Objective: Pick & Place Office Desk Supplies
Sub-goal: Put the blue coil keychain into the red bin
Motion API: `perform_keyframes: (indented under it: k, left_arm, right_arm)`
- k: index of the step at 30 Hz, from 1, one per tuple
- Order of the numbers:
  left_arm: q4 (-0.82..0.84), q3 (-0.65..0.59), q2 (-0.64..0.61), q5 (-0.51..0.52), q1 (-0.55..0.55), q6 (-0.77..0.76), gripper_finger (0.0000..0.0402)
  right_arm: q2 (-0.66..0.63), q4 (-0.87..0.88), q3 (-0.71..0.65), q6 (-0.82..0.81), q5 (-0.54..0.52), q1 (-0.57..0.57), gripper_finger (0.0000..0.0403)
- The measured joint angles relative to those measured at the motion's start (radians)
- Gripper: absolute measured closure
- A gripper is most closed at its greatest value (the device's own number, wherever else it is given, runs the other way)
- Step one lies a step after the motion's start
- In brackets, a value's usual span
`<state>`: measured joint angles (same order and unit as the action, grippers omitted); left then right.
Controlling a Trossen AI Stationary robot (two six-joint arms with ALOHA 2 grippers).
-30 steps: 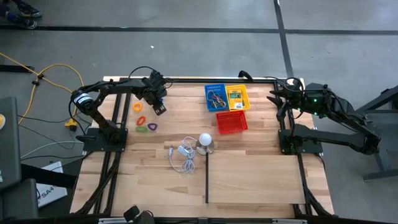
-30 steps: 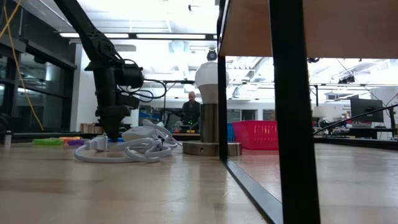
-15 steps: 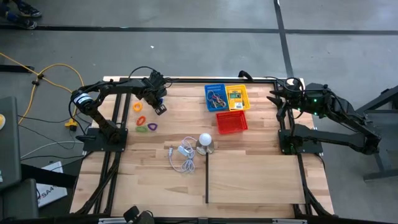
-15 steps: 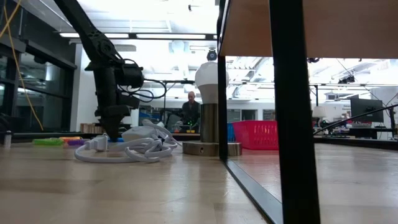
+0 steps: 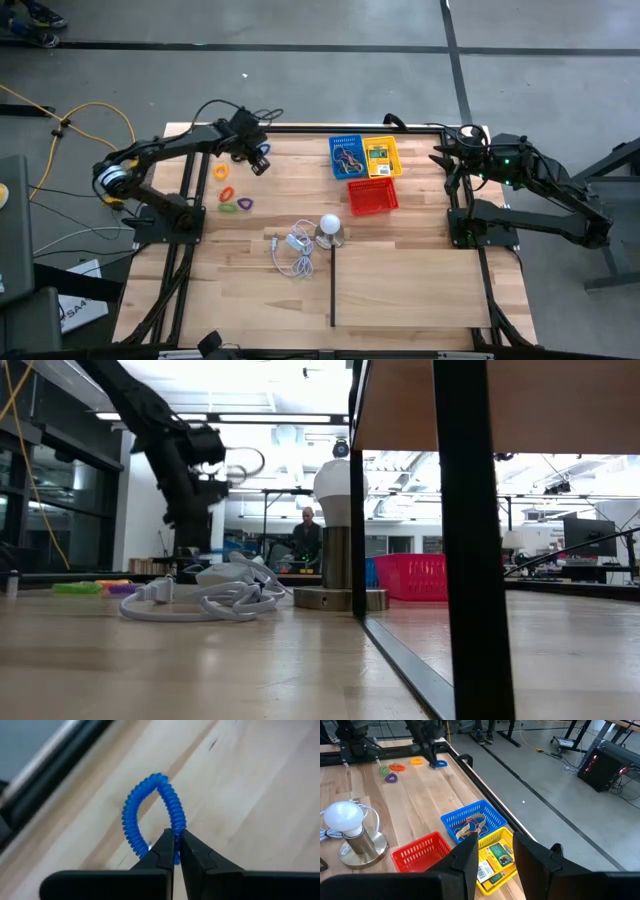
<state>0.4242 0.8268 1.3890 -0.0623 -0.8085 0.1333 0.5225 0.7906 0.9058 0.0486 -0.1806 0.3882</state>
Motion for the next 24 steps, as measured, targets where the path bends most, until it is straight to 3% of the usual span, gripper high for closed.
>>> perform_keyframes:
  k: [9,17,24]
  left_arm:
    - [-0.014,0.001,-0.147,-0.055,0.061,-0.036,0.0396]
    - [-0.109,0.002,-0.145,-0.054,0.172,-0.063,0.0396]
    - [-0.249,0.002,-0.114,0.035,0.310,-0.080,0.0396]
  right_arm:
    - [0.000,0.000,0.000,0.000,0.000,0.000,0.0293]
    - [0.000,0.000,0.000,0.000,0.000,0.000,0.0293]
    - [0.000,0.000,0.000,0.000,0.000,0.000,0.0293]
